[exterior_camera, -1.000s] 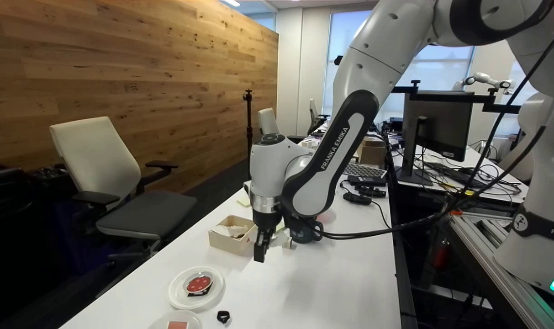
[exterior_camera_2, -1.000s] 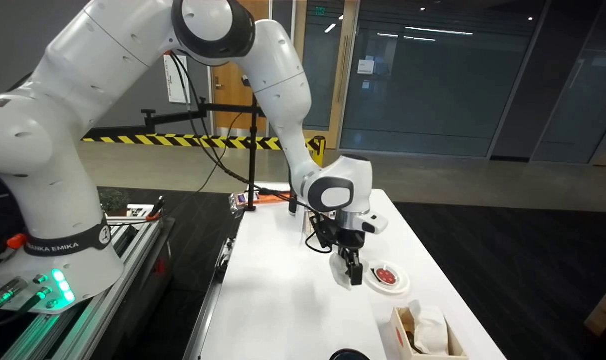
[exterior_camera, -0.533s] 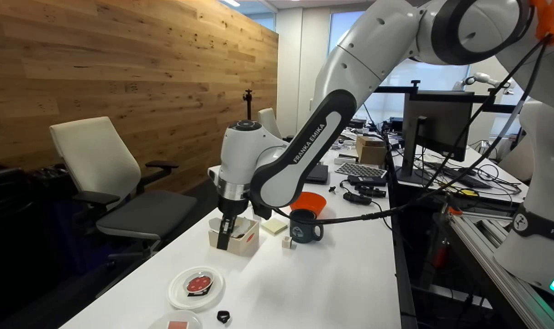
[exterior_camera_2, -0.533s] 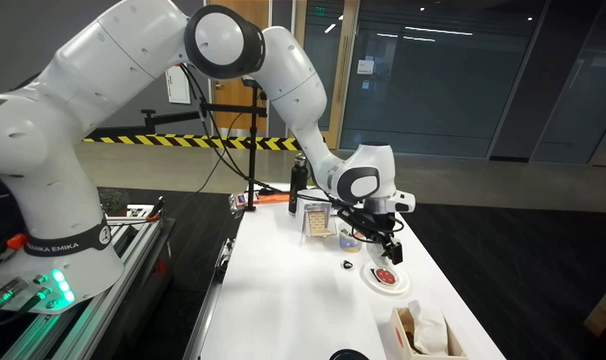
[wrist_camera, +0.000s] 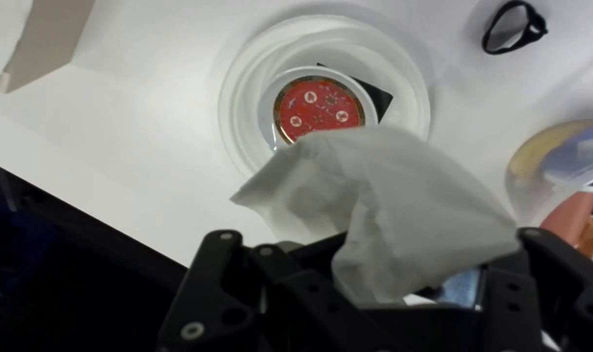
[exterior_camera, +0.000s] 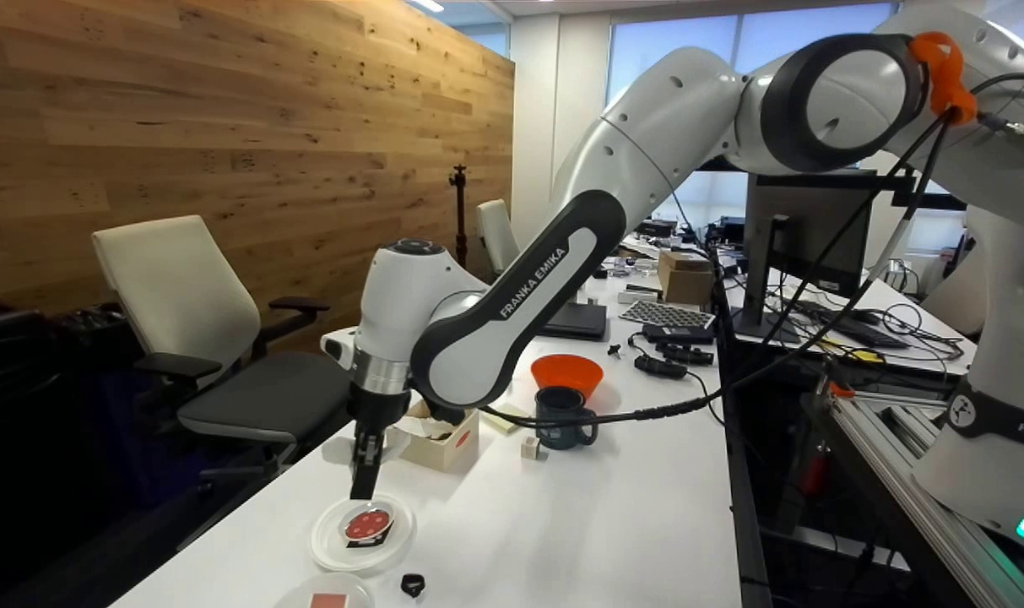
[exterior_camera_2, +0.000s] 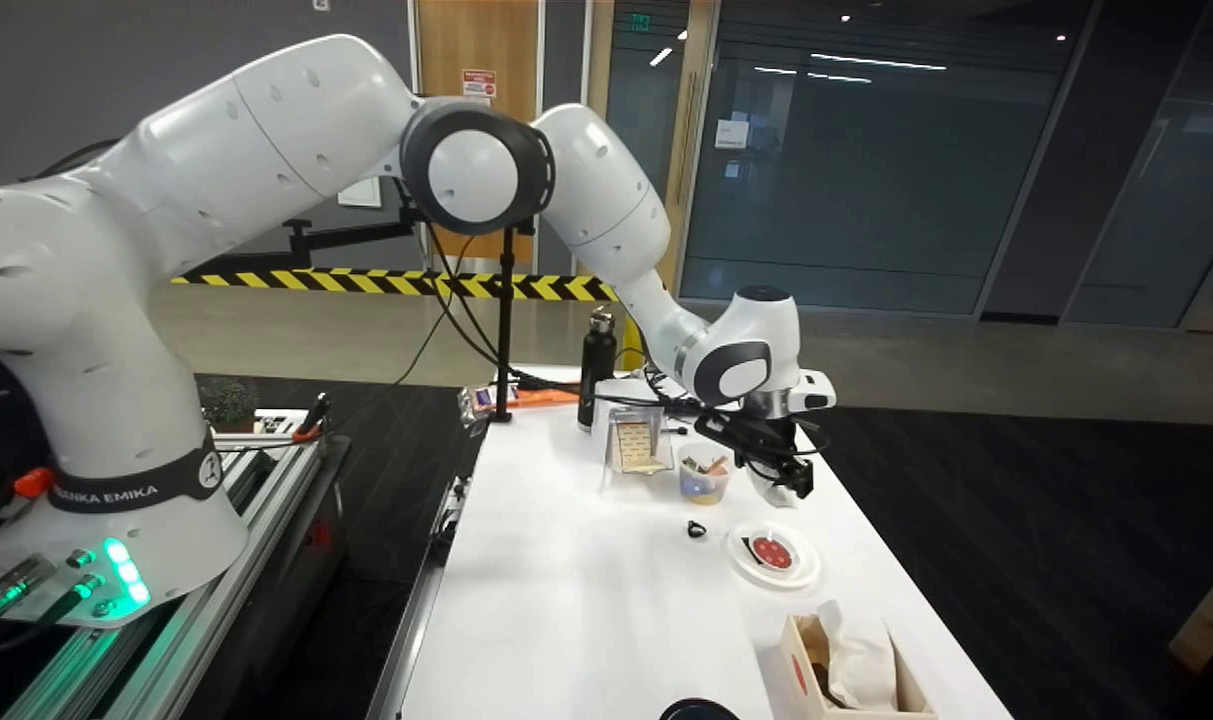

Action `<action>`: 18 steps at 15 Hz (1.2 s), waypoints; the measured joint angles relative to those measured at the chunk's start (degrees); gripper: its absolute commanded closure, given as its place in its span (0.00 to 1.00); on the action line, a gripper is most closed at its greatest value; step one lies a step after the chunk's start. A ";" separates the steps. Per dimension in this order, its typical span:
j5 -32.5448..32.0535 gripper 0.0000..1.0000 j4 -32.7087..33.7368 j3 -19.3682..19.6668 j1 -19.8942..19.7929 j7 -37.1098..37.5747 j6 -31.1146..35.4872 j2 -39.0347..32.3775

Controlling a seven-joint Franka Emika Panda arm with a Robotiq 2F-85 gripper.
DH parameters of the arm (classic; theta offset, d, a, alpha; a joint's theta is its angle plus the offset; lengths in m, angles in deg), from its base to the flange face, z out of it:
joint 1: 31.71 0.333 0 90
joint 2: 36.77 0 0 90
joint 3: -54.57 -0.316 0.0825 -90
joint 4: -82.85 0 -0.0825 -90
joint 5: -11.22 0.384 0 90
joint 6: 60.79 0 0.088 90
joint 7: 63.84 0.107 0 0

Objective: Use the white napkin to wipe the item on the white plate.

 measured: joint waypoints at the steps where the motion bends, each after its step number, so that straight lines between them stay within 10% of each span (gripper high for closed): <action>1: 0.00 1.00 1.89 -0.57 -0.37 -1.44 -1.74 -1.41; 8: 0.00 1.00 15.35 -1.16 -1.45 -9.66 -17.68 -9.26; 18: 0.00 1.00 24.63 -1.18 -1.08 -11.04 -20.82 -14.97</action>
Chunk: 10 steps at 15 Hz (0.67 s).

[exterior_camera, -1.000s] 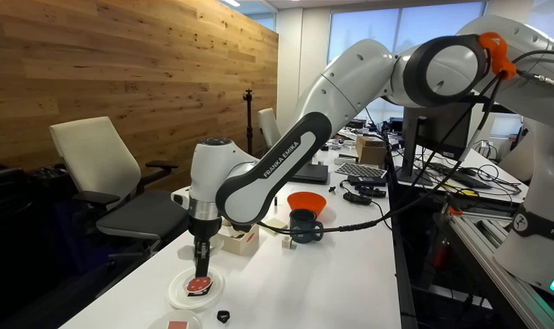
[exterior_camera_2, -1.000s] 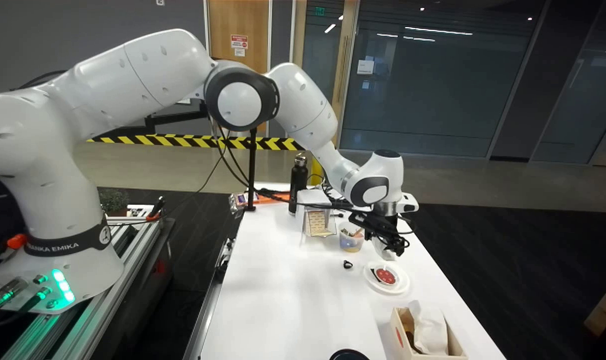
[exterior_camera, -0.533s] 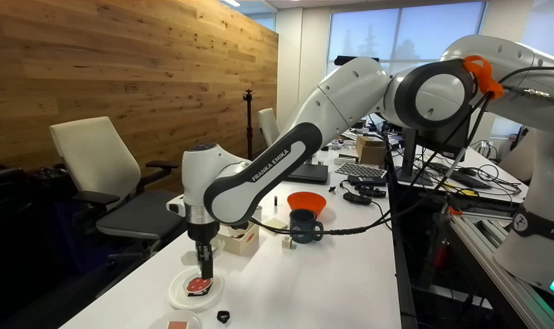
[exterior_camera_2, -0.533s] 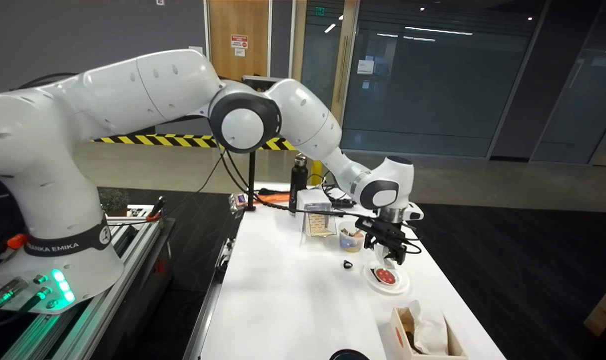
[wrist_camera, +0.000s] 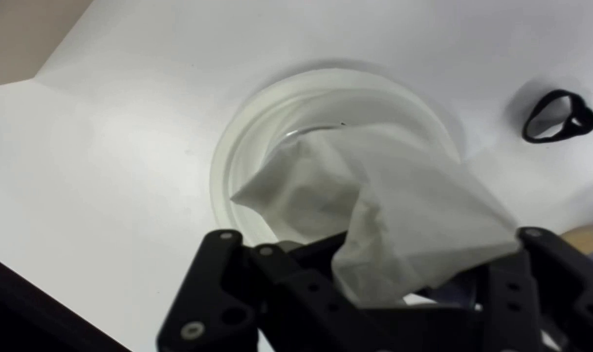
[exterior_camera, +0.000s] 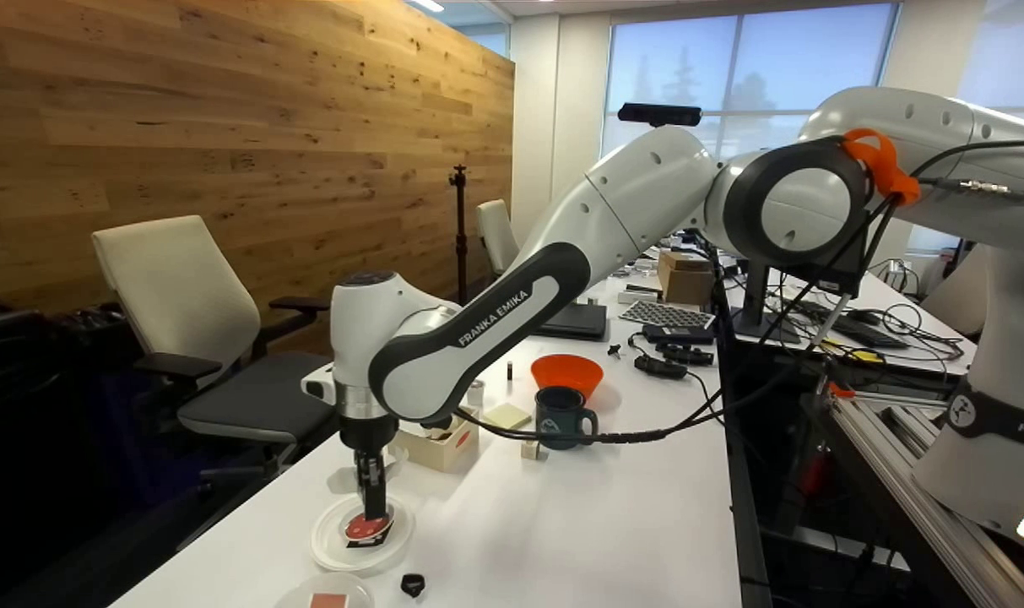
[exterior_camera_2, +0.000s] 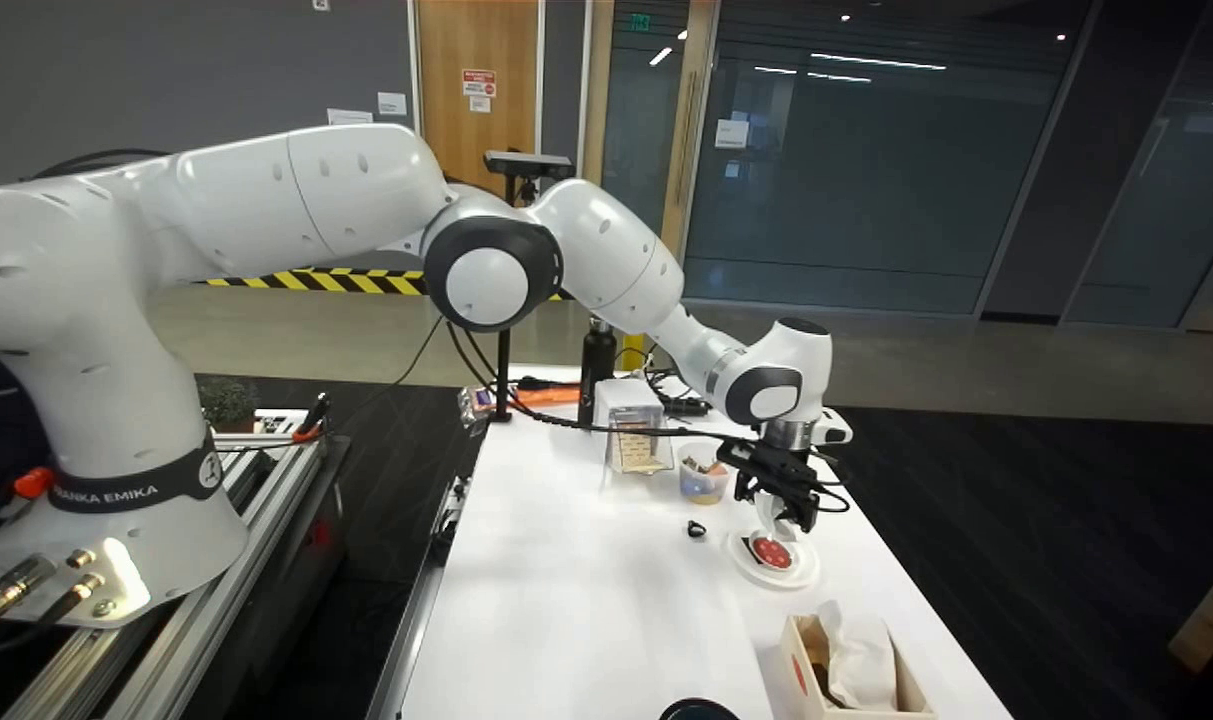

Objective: Use the white napkin to wipe the item on the white plate.

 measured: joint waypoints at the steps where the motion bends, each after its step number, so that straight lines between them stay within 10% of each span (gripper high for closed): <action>1: 0.00 1.00 0.31 0.00 -0.08 0.00 0.00 -0.16; 10: 0.00 1.00 0.61 0.24 -0.06 -1.18 0.00 -0.33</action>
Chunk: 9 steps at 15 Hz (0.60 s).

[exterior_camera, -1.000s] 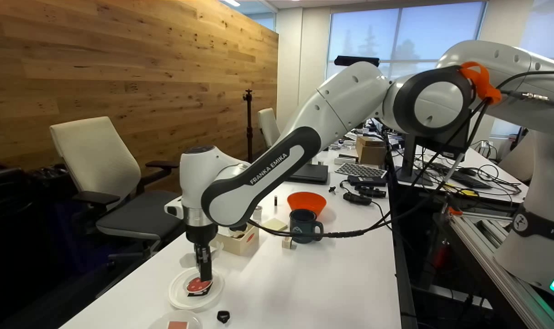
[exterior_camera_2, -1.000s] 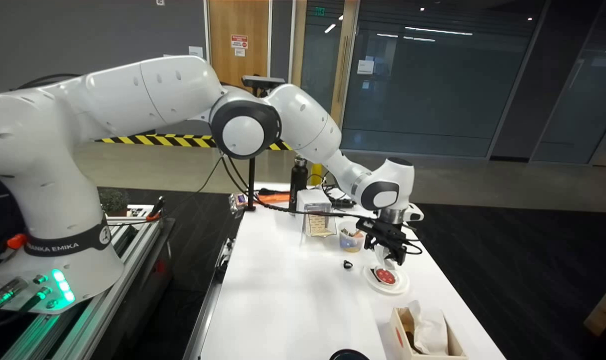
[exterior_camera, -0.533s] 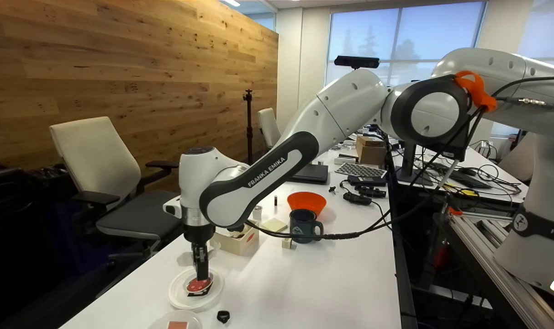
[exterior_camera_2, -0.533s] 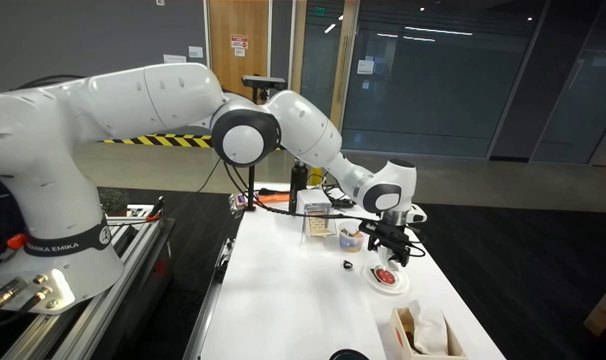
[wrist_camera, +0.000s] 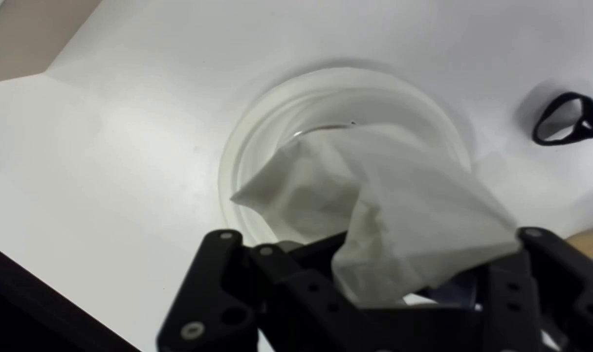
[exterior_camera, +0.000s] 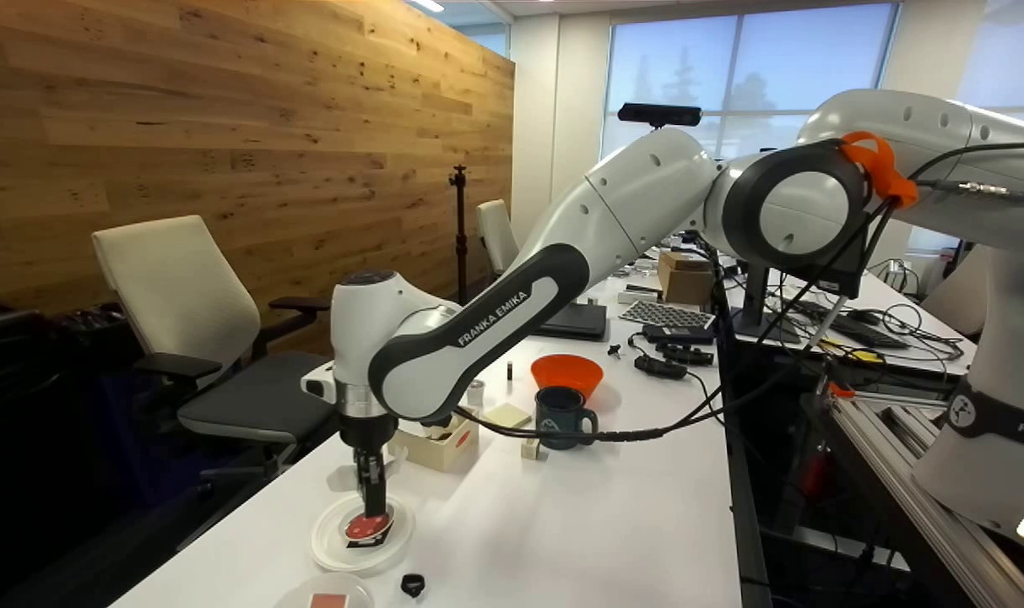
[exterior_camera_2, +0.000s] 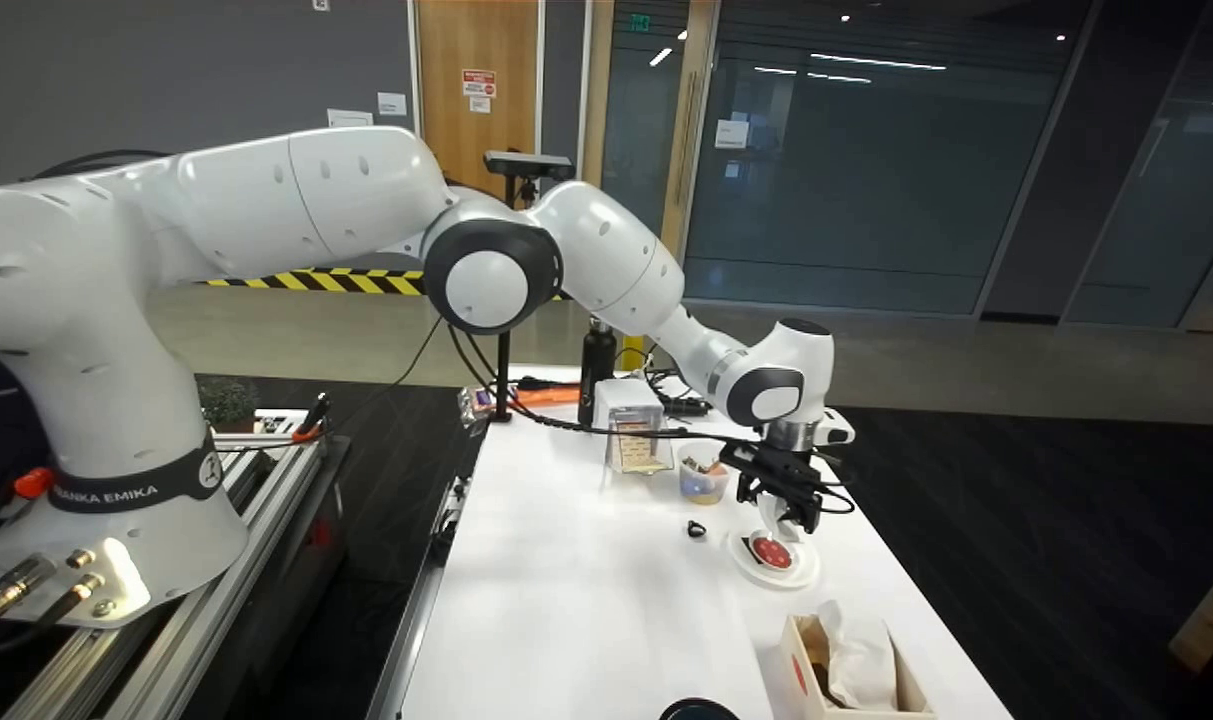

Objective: Use the white napkin to wipe the item on the white plate.

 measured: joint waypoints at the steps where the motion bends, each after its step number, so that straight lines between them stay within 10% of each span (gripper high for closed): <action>1: 0.00 1.00 0.00 0.13 0.00 -0.67 0.03 0.00; 9: -0.02 1.00 2.01 -0.69 -0.05 -7.12 0.25 -2.03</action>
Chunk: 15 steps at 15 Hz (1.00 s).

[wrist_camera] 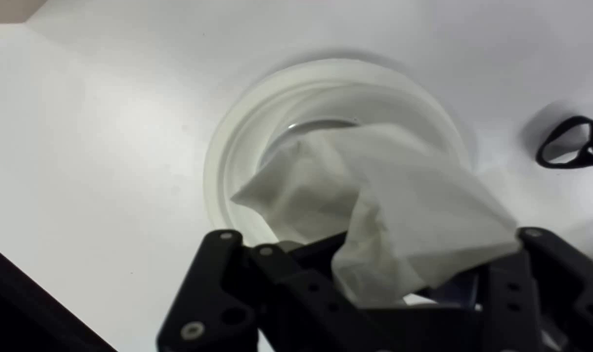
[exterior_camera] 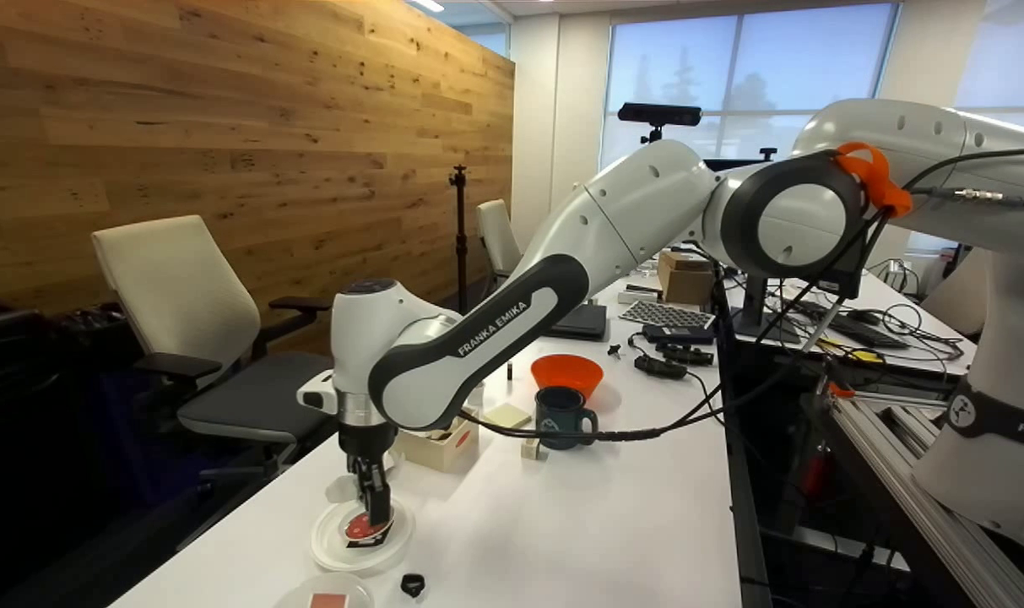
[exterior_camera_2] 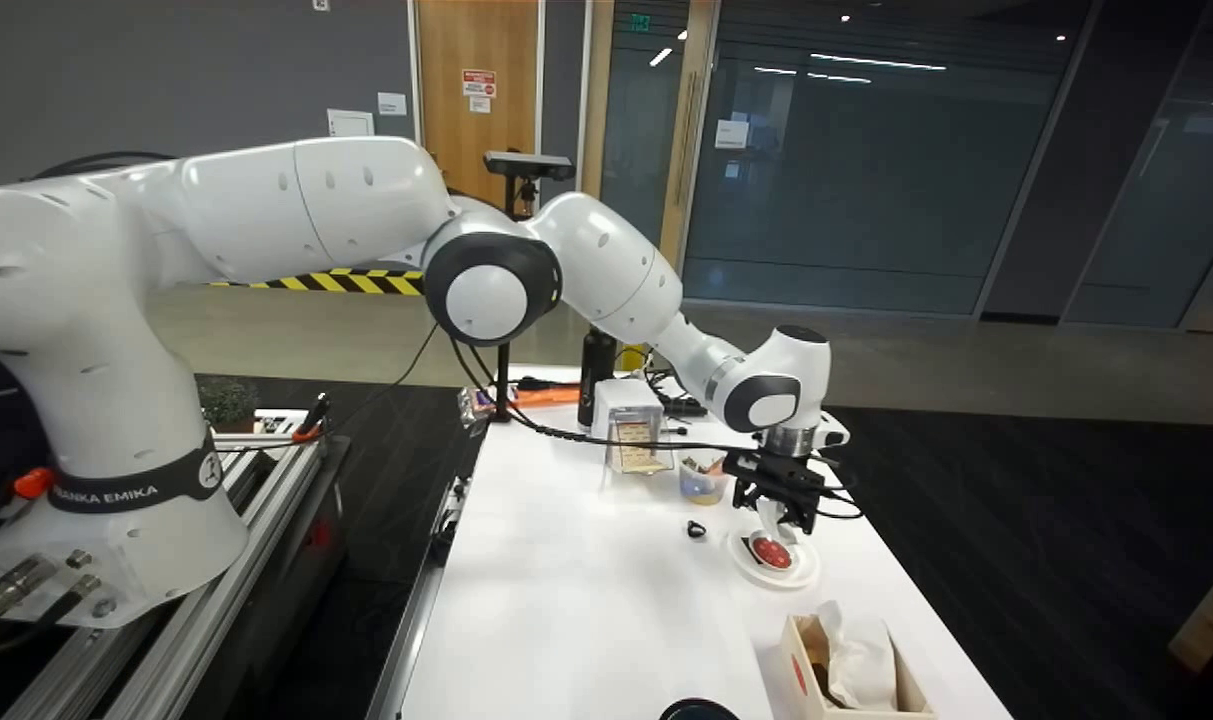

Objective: Use the white napkin to wipe the item on the white plate.

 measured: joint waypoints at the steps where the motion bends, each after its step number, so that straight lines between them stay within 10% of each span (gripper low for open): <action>1: 0.00 1.00 0.77 -0.06 -0.05 -1.10 0.00 -0.59; 15: 1.25 1.00 9.39 -6.82 -4.25 -14.97 -3.90 -8.40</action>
